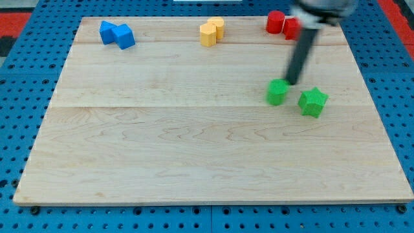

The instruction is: Move arm to the left of the green star

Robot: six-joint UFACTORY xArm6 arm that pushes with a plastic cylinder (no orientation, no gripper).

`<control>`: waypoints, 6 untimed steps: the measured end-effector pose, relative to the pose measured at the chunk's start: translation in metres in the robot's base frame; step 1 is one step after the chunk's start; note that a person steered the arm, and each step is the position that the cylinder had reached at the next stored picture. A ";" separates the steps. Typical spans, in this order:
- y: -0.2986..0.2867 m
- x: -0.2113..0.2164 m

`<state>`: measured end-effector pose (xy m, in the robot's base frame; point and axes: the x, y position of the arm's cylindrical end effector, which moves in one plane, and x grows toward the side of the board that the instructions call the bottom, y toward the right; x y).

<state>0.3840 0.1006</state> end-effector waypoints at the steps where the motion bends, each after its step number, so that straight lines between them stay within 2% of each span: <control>1: -0.025 -0.003; 2: 0.052 -0.005; 4: 0.023 0.051; 6: 0.001 0.063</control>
